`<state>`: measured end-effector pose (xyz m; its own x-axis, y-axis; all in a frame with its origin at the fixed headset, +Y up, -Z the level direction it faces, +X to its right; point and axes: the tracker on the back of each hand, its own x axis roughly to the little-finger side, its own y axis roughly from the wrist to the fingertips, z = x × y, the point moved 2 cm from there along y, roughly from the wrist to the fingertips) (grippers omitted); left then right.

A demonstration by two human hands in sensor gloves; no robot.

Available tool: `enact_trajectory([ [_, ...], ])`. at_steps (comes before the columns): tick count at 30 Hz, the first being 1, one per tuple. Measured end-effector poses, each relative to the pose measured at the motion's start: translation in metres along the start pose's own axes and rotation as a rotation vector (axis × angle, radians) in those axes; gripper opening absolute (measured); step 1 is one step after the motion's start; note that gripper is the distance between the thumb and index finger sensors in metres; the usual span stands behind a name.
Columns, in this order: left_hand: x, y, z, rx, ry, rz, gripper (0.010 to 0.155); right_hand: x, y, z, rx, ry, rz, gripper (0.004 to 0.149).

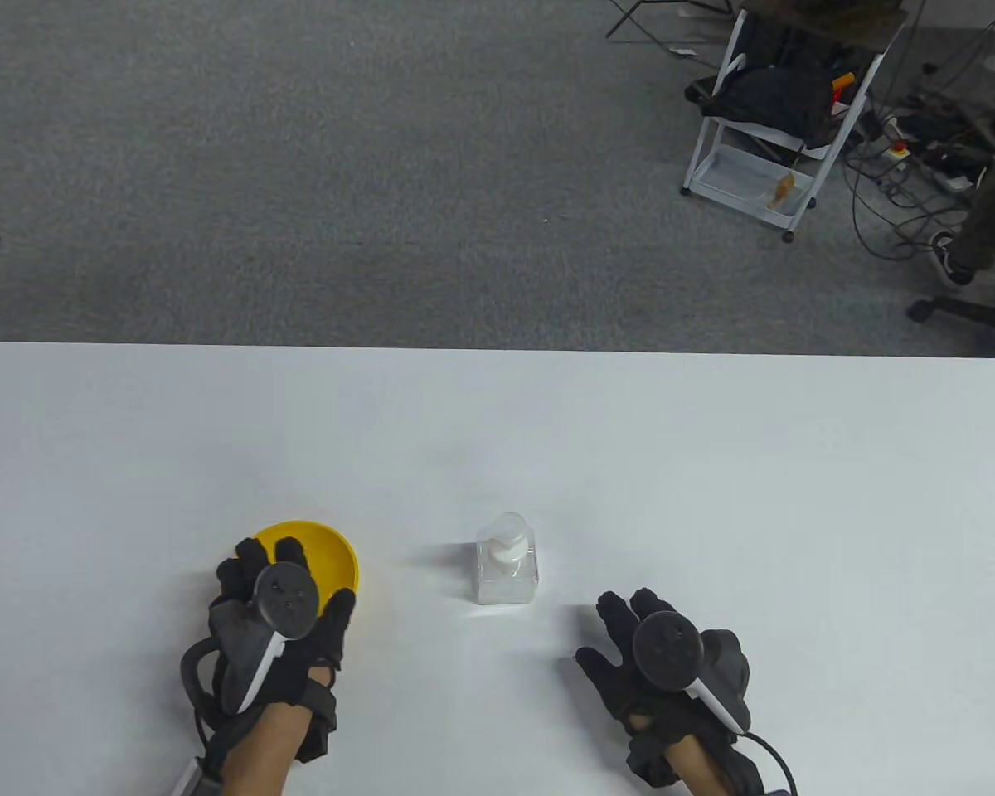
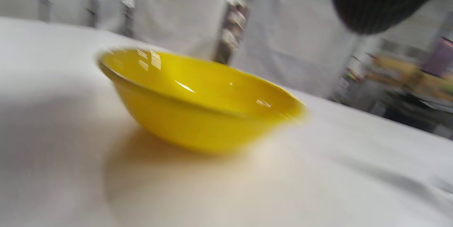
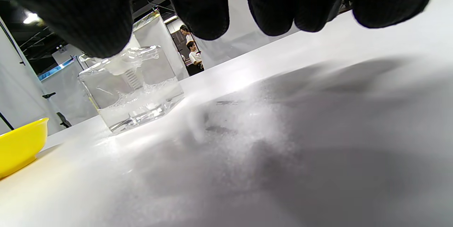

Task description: Press foam dish soap pump onto bowl

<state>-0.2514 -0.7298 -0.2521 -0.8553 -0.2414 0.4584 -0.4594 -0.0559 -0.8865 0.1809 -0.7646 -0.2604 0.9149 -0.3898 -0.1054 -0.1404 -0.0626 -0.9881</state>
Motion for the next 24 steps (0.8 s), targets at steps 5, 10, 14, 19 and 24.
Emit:
enact_trajectory([
  [5, 0.056, 0.031, 0.013, 0.09, -0.046, -0.258, 0.09, 0.002, 0.0, 0.002, 0.006, 0.008, -0.004, 0.074],
  [10, 0.082, 0.042, 0.033, 0.148, -0.246, -0.325, 0.088, 0.004, 0.0, 0.003, 0.007, 0.011, -0.01, 0.074],
  [14, 0.082, 0.046, 0.042, 0.22, -0.279, -0.346, 0.08, 0.004, 0.0, 0.003, 0.001, 0.01, -0.014, 0.075],
  [19, 0.083, 0.047, 0.048, 0.196, -0.328, -0.369, 0.063, 0.004, 0.0, 0.001, -0.008, 0.016, -0.011, 0.076],
  [24, 0.083, 0.047, 0.055, 0.212, -0.406, -0.351, 0.058, 0.004, 0.0, -0.001, -0.021, 0.018, -0.012, 0.076],
])
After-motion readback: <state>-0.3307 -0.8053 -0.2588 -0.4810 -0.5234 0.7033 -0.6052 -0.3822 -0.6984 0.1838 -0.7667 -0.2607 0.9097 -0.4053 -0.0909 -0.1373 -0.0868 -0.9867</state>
